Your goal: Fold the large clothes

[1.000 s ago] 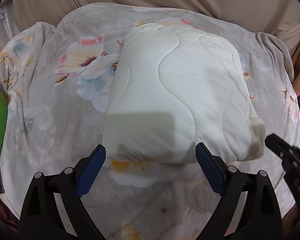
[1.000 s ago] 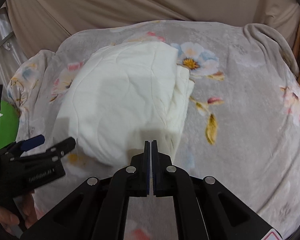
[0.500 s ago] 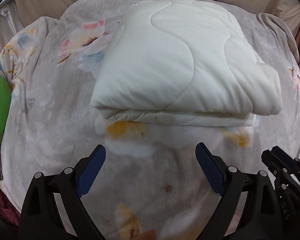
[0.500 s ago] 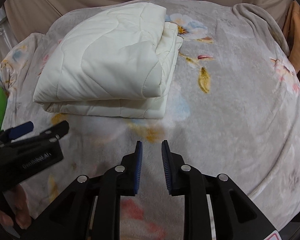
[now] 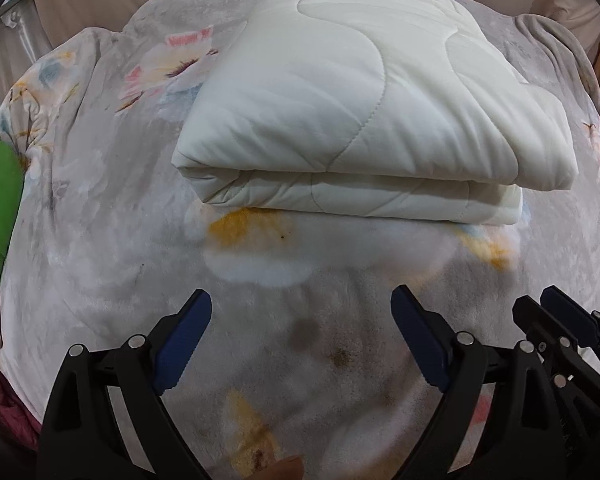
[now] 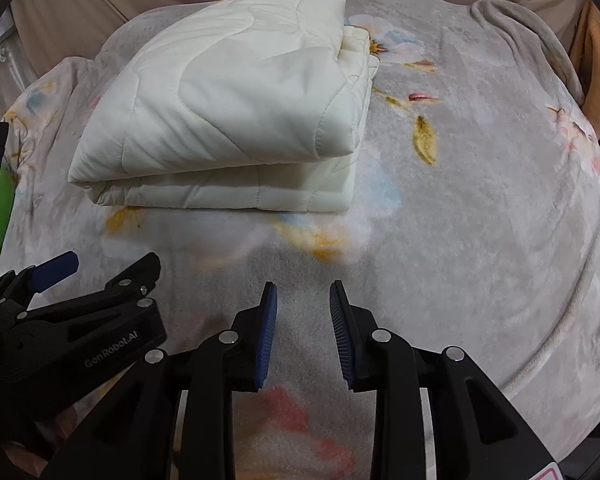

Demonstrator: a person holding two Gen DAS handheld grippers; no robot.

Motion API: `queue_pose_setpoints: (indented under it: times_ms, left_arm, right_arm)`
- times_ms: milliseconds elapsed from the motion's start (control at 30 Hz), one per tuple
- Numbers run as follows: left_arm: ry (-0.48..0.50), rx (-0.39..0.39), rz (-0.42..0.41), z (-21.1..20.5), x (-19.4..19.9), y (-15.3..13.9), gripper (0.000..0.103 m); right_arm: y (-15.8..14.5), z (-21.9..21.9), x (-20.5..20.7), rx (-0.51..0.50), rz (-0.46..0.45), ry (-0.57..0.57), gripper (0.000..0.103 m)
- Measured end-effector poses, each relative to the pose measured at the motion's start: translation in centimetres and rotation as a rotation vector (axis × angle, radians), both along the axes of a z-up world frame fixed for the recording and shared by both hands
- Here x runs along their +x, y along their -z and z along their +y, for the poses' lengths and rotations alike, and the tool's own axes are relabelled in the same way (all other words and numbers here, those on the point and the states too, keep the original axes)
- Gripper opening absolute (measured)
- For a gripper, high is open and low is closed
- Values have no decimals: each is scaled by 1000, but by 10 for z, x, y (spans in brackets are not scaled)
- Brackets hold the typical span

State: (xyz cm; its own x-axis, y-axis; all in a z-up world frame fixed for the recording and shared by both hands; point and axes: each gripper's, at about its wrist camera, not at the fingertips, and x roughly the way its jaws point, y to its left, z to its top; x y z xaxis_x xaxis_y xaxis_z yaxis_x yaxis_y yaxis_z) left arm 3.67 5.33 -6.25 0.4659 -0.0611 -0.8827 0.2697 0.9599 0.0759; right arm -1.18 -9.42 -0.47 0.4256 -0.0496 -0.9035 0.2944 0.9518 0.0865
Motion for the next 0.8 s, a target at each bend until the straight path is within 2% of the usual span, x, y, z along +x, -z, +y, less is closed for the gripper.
queue_pose_setpoints:
  times_ms: [367,800]
  left_arm:
    - [-12,-15,-15,-3,-4,-5,89]
    - [-13,-16,-46,0,-2,-9,89]
  right_arm:
    - [-9,8,1,-41,-30,-16,32]
    - [-14,8,4,-42,-44,-11,32]
